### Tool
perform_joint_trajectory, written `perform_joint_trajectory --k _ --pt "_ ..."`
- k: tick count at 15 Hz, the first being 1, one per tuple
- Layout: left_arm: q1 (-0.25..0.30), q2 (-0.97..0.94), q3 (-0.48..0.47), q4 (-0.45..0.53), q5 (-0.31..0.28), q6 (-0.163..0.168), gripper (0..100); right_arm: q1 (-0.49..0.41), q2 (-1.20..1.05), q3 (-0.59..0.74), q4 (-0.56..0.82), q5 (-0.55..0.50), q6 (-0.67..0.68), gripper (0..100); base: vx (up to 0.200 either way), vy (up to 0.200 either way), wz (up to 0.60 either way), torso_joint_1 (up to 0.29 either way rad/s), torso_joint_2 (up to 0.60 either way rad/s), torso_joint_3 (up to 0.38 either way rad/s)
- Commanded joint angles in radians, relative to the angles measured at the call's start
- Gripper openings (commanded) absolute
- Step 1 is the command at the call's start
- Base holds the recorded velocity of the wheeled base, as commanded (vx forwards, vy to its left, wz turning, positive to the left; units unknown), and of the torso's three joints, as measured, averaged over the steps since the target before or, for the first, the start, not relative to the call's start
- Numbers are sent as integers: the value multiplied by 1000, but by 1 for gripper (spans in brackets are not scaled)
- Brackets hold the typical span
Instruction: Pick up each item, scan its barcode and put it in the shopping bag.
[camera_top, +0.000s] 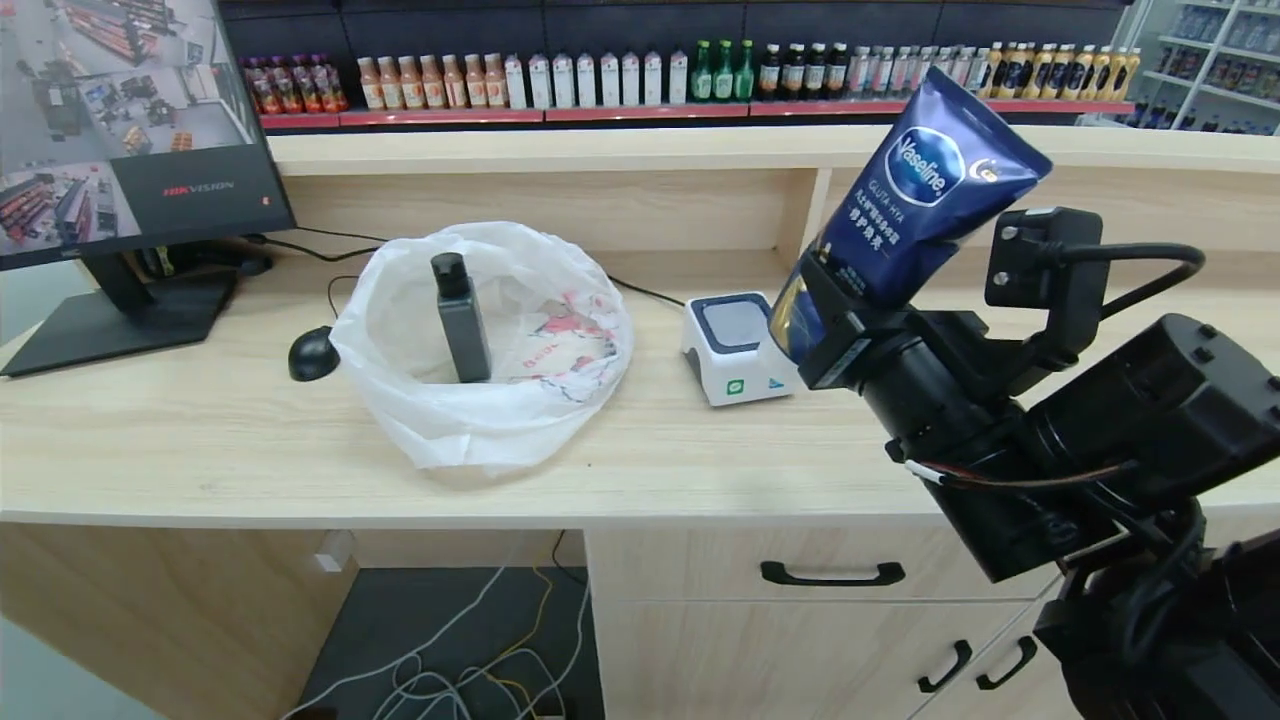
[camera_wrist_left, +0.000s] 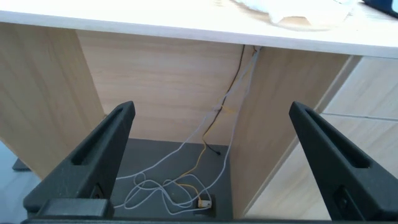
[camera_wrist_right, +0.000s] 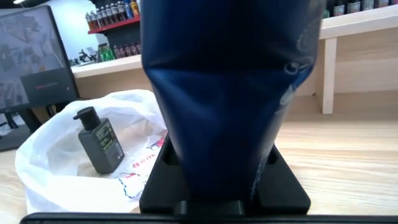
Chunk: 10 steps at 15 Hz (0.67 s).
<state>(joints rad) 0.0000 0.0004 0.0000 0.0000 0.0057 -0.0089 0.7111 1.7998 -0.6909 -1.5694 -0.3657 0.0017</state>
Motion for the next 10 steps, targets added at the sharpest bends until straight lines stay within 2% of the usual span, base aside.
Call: perform_joint_trajectory --k 1,6,10 --pt "0 0 0 0 0 0 100 4 3 -3 -1 -10 0 0 0 0 0 0 0 0" --pt "2 0 0 0 0 -3 100 5 20 1 -1 -21 41 0 0 0 0 0 0 0" --pt "2 0 0 0 0 -2 100 -16 24 -62 11 -35 126 0 0 0 0 0 0 0"
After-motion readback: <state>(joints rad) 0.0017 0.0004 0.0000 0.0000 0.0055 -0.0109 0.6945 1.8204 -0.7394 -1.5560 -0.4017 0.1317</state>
